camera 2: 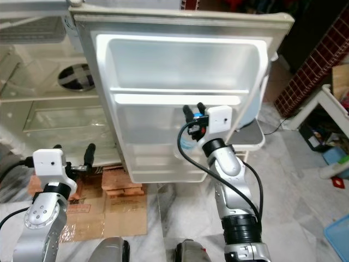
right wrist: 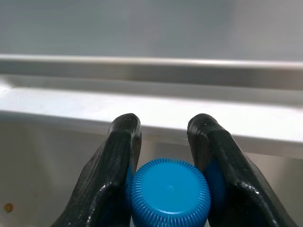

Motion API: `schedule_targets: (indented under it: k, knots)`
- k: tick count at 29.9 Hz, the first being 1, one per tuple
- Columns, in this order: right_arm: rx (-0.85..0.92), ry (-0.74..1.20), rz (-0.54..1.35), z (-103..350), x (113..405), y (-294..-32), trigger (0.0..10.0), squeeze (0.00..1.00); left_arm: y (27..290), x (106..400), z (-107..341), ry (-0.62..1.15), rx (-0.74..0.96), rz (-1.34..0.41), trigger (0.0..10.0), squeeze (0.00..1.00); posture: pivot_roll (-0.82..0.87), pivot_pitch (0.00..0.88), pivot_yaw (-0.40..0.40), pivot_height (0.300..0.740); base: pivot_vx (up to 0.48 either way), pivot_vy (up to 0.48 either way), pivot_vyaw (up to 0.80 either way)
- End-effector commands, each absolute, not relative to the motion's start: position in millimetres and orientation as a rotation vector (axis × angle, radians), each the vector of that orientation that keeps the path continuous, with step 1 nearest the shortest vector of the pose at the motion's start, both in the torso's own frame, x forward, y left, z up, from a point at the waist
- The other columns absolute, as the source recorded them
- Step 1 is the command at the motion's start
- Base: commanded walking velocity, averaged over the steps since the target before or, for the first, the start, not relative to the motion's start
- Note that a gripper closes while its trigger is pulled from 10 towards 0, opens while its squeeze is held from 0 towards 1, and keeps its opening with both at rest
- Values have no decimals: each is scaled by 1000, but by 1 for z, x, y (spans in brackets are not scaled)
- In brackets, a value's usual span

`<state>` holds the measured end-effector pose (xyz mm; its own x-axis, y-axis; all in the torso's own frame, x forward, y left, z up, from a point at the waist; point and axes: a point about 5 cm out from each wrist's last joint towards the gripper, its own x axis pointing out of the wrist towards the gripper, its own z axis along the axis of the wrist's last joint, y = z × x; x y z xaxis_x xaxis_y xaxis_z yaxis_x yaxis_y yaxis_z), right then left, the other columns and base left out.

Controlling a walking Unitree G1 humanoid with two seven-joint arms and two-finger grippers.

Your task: Restocking fridge

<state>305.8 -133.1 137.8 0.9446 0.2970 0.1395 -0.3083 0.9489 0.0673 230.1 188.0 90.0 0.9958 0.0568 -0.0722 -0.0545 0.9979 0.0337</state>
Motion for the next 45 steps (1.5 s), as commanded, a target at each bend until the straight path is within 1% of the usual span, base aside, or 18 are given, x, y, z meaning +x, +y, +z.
schedule_targets:
  k: [1,8,9,10,12,23,45]
  knots:
    - [101,-160,311,144,306,-132,10000,0,190,229,88,83,43,63,10000,0,48,99,-65,725,0,0,0]
    - [101,-159,314,144,306,-132,10000,0,189,231,88,84,45,63,10000,0,46,103,-65,675,0,0,0]
    - [101,-159,314,144,306,-132,10000,0,189,231,88,84,45,63,10000,0,46,103,-65,675,0,0,0]
    - [100,-159,314,144,306,-132,10000,0,188,231,88,84,45,62,10000,0,46,103,-65,660,0,0,0]
    - [99,-159,315,144,306,-133,10000,0,188,232,88,85,44,62,10000,0,45,105,-65,655,0,0,0]
    - [91,-155,315,143,306,-132,10000,0,189,233,89,79,50,65,10000,0,43,107,-65,655,0,0,0]
    - [79,-168,319,145,307,-132,10000,0,189,235,89,72,52,57,10000,0,38,109,-64,655,394,0,0]
